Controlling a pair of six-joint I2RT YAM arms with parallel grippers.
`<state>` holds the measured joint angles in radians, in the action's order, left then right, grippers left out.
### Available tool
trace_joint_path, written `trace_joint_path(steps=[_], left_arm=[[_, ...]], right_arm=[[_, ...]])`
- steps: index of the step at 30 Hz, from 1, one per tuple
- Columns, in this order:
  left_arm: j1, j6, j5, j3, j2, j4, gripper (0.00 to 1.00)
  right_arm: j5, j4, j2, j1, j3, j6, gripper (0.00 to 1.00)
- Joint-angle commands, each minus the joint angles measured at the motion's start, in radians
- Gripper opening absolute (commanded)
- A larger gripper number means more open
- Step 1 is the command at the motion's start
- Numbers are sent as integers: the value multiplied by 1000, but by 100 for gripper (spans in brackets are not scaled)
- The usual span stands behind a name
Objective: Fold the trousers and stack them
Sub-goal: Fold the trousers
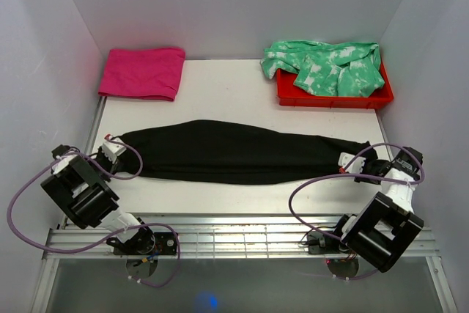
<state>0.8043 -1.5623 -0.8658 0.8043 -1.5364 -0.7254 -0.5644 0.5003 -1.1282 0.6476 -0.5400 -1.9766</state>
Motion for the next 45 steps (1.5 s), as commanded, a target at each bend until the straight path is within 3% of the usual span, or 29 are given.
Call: trace_joint_path(steps=[1, 6, 13, 14, 16, 17, 18, 21, 23, 24, 25, 26, 29, 32, 33, 37, 39, 41, 45], left_arm=[[21, -19, 50, 12, -7, 18, 0], [59, 105, -67, 94, 36, 24, 0], [62, -50, -6, 52, -5, -35, 2], [62, -67, 4, 39, -8, -45, 17], [65, -143, 28, 20, -5, -104, 32], [67, -172, 31, 18, -2, -132, 38], [72, -197, 28, 16, 5, -155, 49], [84, -243, 1, 51, 48, -262, 57], [85, -255, -50, 126, 74, -371, 59], [85, -269, -67, 159, 81, -418, 60], [85, -289, -82, 191, 87, -518, 64], [85, -303, -119, 257, 96, -555, 67], [82, -190, -197, 331, 130, -577, 71], [44, -70, -219, 339, 153, -492, 74], [11, 46, -210, 307, 160, -456, 74], [-40, 158, -205, 195, 215, -324, 73], [-68, 232, -194, 153, 223, -264, 71], [-89, 315, -180, 110, 205, -186, 71], [-102, 533, -115, 88, 90, -14, 70]], right_arm=[[-34, 12, 37, 50, 3, -134, 8], [-100, 12, 56, 64, -84, -62, 8], [-80, -18, -12, 72, -49, -128, 9], [-75, -34, -10, 72, -34, -128, 20], [-46, -34, -8, 72, -8, -130, 39], [-43, -28, -4, 72, -12, -116, 66], [-39, -28, -1, 72, -37, -37, 71], [-69, -16, -18, 75, -144, 144, 74], [-92, 93, -80, 76, -324, 298, 77], [-121, 165, -108, 76, -398, 323, 81], [-136, 342, -140, 76, -475, 343, 92], [-152, 415, -204, 75, -623, 366, 92], [-167, 579, -345, 47, -846, 551, 93], [-161, 601, -451, 3, -911, 708, 96], [-148, 584, -464, -29, -905, 802, 91], [-170, 492, -458, -88, -783, 990, 73], [-170, 418, -420, -129, -679, 1047, 59], [-148, 342, -380, -158, -599, 1084, 52], [-14, 178, -407, -169, -451, 1124, 51]])
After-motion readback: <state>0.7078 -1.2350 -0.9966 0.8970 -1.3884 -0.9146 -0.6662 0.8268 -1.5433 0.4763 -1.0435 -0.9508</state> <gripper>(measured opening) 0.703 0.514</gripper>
